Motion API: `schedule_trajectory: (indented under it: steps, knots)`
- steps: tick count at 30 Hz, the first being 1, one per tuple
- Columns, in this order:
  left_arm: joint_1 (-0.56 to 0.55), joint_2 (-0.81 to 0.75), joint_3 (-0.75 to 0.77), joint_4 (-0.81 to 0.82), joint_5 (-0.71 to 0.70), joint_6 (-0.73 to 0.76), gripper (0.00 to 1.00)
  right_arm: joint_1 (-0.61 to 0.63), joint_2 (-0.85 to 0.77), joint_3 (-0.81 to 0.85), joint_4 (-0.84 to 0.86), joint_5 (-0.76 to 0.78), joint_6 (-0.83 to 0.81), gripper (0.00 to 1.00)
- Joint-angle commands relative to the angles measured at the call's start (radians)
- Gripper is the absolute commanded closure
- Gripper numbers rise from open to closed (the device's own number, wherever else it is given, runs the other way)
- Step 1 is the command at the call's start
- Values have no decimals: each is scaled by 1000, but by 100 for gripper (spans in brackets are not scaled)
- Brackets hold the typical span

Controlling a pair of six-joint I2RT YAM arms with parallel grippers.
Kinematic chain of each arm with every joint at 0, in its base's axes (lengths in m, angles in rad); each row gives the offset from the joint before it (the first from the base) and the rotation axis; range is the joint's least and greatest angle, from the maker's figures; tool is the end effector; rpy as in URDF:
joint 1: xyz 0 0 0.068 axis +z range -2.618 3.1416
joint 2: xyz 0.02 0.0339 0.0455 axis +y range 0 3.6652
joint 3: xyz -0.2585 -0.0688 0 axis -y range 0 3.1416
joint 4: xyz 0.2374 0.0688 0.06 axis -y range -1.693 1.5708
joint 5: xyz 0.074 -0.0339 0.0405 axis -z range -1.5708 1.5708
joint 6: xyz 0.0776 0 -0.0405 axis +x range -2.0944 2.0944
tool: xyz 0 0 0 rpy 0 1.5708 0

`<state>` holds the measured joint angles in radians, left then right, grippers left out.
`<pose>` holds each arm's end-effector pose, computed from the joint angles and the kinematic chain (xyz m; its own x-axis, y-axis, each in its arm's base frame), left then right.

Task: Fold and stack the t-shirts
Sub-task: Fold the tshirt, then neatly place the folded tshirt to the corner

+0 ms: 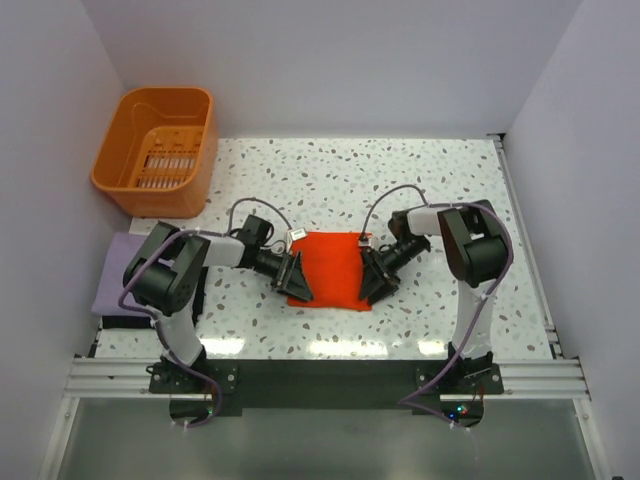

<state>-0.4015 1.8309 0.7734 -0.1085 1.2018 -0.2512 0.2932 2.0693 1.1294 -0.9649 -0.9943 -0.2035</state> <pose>0.2437 -0.1821 0.0922 -0.9386 0.3011 -0.1684 0.2537 0.2718 -0.9283 0.2626 0.1472 0.0744 -0.9071 -0.3889 0.1610 -0.0794 0.5337 0.8420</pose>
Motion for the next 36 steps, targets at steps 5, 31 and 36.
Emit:
schedule_trajectory:
  steps: [5,31,36]
  knots:
    - [176,-363,17,-234,-160,187,23,-17,-248,185,-69,128,-39,48]
    - [449,-417,12,-425,-531,-49,19,811,-72,446,311,938,9,62]
    - [449,-417,-8,-408,-536,-57,18,816,-40,386,365,976,4,63]
